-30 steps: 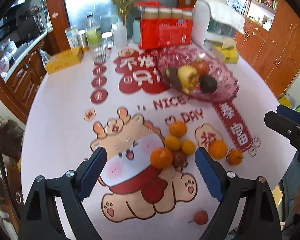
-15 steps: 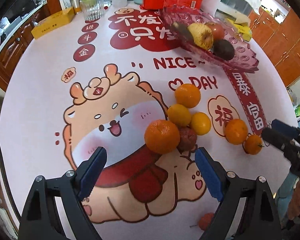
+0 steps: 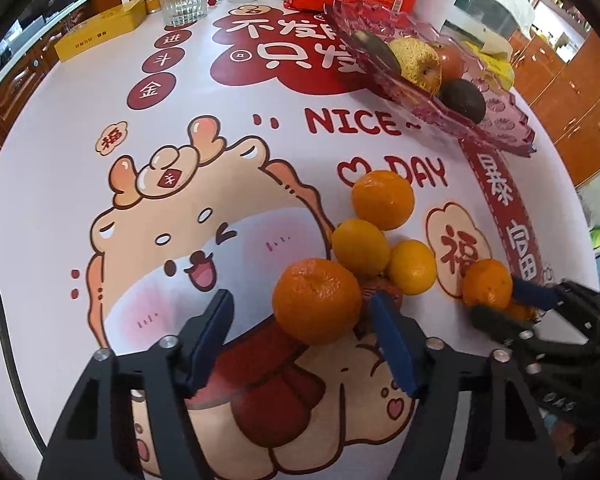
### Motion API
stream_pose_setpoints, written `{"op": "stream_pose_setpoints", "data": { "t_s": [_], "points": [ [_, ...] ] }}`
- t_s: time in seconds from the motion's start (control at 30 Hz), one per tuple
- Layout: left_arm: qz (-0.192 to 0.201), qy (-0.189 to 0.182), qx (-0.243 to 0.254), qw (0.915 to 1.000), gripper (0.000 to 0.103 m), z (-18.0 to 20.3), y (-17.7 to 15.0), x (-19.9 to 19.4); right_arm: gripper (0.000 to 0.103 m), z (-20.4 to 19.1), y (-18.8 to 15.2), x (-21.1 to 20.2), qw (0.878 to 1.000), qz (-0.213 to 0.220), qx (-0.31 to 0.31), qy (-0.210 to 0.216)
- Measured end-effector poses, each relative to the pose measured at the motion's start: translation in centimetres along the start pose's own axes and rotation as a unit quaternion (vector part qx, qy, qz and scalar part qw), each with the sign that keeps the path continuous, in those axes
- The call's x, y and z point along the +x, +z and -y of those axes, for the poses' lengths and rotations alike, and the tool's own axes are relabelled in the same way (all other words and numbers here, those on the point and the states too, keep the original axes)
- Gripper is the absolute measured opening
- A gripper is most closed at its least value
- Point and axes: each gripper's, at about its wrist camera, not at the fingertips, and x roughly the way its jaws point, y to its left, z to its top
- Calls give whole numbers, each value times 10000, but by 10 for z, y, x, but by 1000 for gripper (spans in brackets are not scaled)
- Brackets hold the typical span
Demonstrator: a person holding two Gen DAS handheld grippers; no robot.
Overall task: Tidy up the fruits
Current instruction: 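Grasp an orange with the left gripper while the right grasps another orange, then carry the orange in the left gripper while the right carries its orange to the bowl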
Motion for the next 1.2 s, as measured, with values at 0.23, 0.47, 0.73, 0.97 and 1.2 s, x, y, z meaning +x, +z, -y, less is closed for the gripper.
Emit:
{"op": "stream_pose_setpoints", "data": {
  "t_s": [0.23, 0.47, 0.73, 0.97, 1.2],
  "points": [
    [47, -313, -110, 9994, 45, -1, 1, 0, 46, -2, 1, 11, 9998, -71, -146, -64],
    [36, -377, -173, 9991, 44, -5, -5, -5, 43, 2, 0, 8, 9999, -49, -123, 47],
    [455, -470, -4, 9979, 43, 8, 1, -43, 43, 0, 2, -19, 9995, 263, -126, 90],
    [1030, -631, 324, 9922, 43, 32, 36, -108, 42, -1, 20, -81, 9950, 984, -164, 87],
    [1886, -582, 871, 9765, 43, 69, 90, -183, 42, 10, 60, -164, 9798, 1989, -168, -131]
  ]
}}
